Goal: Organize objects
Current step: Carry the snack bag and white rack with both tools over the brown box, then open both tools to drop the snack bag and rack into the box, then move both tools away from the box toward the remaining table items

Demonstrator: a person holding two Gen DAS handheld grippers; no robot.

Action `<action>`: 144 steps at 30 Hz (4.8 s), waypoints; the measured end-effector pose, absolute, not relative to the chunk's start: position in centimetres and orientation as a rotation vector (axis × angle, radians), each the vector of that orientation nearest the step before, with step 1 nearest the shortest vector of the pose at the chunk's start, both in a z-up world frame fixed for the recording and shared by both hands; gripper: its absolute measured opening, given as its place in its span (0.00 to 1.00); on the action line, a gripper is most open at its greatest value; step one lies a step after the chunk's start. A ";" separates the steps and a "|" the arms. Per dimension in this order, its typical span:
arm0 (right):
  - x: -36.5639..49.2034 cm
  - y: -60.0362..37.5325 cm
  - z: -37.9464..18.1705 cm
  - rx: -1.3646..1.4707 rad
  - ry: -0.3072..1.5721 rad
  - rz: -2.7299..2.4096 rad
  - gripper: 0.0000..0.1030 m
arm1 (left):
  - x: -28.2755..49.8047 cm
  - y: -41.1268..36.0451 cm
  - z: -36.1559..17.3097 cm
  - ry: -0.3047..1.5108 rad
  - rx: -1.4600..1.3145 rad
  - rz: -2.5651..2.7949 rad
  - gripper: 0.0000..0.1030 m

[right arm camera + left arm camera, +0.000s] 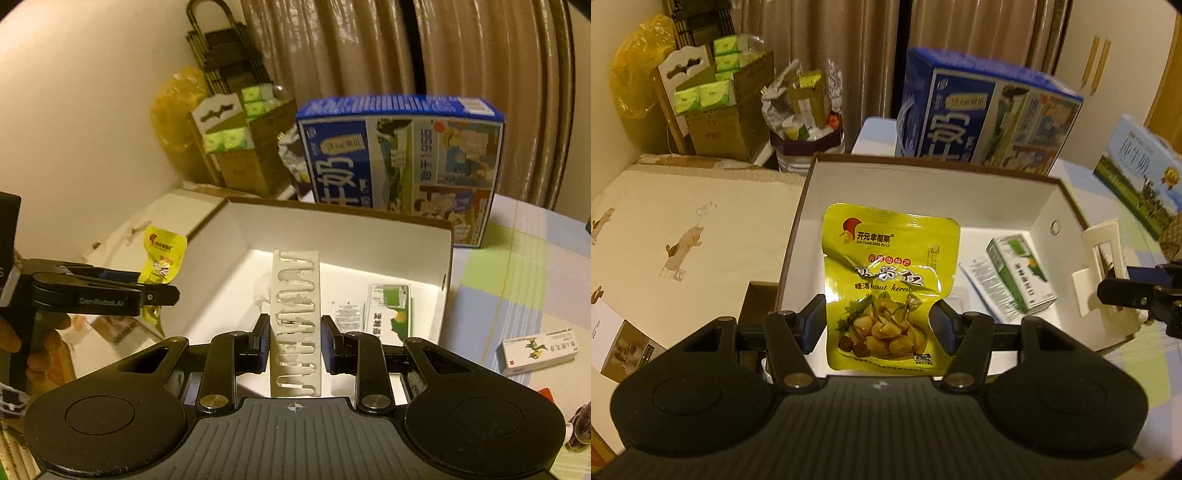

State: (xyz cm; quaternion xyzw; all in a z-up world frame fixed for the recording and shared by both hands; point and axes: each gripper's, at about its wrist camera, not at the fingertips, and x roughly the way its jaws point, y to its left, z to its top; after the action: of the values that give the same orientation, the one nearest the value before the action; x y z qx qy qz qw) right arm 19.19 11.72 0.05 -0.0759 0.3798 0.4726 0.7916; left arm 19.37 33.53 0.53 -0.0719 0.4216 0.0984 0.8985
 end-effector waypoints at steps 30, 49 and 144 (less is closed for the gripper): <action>22.6 16.1 -6.2 -0.240 1.002 0.968 0.24 | 25.6 33.3 -6.0 1.145 0.032 0.179 0.59; 23.0 16.8 -7.7 -0.237 1.081 0.973 0.24 | 25.5 33.4 -5.2 1.127 0.019 0.171 0.72; 22.1 -22.5 -4.0 -0.026 1.009 0.551 0.56 | 21.0 -1.6 -4.6 1.079 -0.052 -0.205 0.86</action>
State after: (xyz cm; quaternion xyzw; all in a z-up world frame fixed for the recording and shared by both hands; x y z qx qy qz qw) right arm 22.13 -22.54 -4.01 -0.0123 0.4771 0.2606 0.8392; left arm 21.03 -1.56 -4.60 -0.0248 0.5127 -0.0975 0.8527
